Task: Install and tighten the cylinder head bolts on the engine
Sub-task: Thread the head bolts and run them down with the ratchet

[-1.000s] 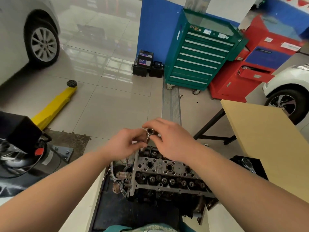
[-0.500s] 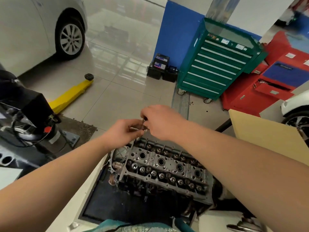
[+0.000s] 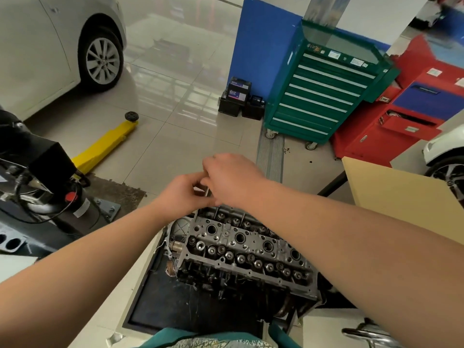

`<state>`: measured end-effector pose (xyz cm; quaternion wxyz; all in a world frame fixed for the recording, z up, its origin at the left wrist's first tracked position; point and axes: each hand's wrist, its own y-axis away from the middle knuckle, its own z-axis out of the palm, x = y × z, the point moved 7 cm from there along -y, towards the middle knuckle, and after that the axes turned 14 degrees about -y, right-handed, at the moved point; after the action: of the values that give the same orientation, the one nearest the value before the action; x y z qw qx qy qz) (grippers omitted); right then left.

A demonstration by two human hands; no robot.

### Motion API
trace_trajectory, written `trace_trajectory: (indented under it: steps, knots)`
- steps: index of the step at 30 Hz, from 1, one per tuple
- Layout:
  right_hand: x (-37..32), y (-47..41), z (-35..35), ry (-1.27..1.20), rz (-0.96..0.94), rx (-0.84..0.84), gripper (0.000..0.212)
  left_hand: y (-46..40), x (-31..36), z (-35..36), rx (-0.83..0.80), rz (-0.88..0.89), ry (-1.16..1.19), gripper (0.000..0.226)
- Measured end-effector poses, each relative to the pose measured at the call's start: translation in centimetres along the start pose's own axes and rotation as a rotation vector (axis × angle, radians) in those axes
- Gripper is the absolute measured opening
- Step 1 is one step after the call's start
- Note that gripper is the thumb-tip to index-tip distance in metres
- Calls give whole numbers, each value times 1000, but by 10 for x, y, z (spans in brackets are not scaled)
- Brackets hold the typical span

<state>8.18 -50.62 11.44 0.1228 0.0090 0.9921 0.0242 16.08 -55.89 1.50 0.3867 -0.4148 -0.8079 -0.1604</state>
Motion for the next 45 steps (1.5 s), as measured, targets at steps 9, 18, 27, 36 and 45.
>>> trace_trajectory:
  steps: [9, 18, 27, 36, 45]
  knots:
    - [-10, 7, 4, 72, -94, -52, 22, 1, -12, -4, 3, -45, -42, 19]
    - [3, 5, 3, 217, 161, 32, 46, 10, -3, 5, -19, 15, 106, 20]
    - [-14, 7, 9, 56, -97, -190, 21, 5, -12, -2, -9, 136, -88, 10]
    - [-10, -1, 3, 165, 108, -55, 42, 15, 0, -2, 160, 175, -45, 44]
    - [-19, 10, 6, 132, -47, -121, 21, 6, -14, 5, -47, 136, -28, 15]
